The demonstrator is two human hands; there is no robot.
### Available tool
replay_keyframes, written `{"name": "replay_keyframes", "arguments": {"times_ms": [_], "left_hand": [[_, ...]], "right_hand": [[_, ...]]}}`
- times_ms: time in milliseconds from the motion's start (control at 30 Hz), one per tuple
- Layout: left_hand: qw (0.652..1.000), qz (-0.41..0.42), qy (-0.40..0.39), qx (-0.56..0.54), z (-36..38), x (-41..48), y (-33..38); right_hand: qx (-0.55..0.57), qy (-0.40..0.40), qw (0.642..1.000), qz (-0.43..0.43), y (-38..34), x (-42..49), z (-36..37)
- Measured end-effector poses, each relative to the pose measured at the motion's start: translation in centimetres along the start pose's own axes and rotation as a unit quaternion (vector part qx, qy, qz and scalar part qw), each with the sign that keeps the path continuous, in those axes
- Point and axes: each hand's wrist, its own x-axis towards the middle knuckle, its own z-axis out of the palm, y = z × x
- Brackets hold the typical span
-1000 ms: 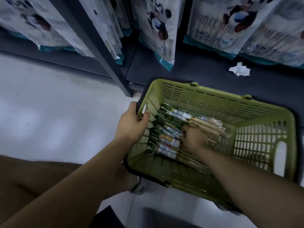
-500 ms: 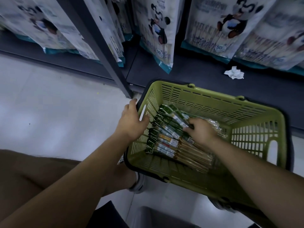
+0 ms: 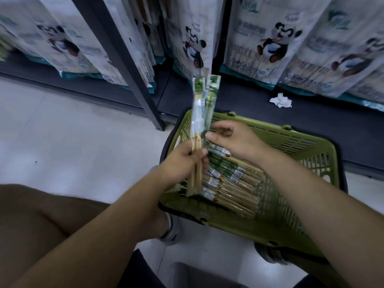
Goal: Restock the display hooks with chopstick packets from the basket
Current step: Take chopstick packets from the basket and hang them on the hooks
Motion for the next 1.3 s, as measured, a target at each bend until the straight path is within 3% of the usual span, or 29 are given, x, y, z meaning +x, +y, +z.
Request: {"name": "replay_keyframes", "arguments": {"times_ms": [100, 267, 400, 700, 833, 1033, 1167, 1300], "left_hand": [[0.998, -0.022, 0.043, -0.034, -2.6, 0.1, -0.4], [0.997, -0.017, 0.030, -0.062, -3.7, 0.3, -0.8], [0.998, -0.019, 0.034, -0.051, -3.4, 0.8, -1.2], [0.995, -0.049, 0.052, -0.075, -2.5, 1.9, -2.6], [0.993, -0.058, 0.060, -0.082, -2.6, 2.1, -2.7], [0.989, -0.068, 0.085, -0.102, -2.0, 1.8, -2.3], [0.987, -0.084, 0.093, -0.098, -1.2, 1.4, -2.2], [0.996, -0.069, 0.030, -0.043, 0.2, 0.4, -2.1]], "right_hand": [[-0.079, -0.032, 0.995, 0.058, 4.4, 0.3, 1.0], [-0.205, -0.110, 0.955, 0.185, 13.5, -1.2, 5.0], [-0.305, -0.081, 0.936, 0.157, 16.1, -1.2, 7.0], [-0.375, -0.086, 0.918, 0.093, 17.0, -0.6, 8.1], [-0.338, -0.115, 0.929, 0.099, 16.7, -0.4, 7.0], [-0.250, -0.057, 0.963, 0.085, 13.8, -0.5, 2.6], [-0.097, -0.004, 0.994, 0.056, 9.6, -0.8, 0.3], [0.044, 0.004, 0.997, 0.061, 4.7, -0.9, 0.2]]}}
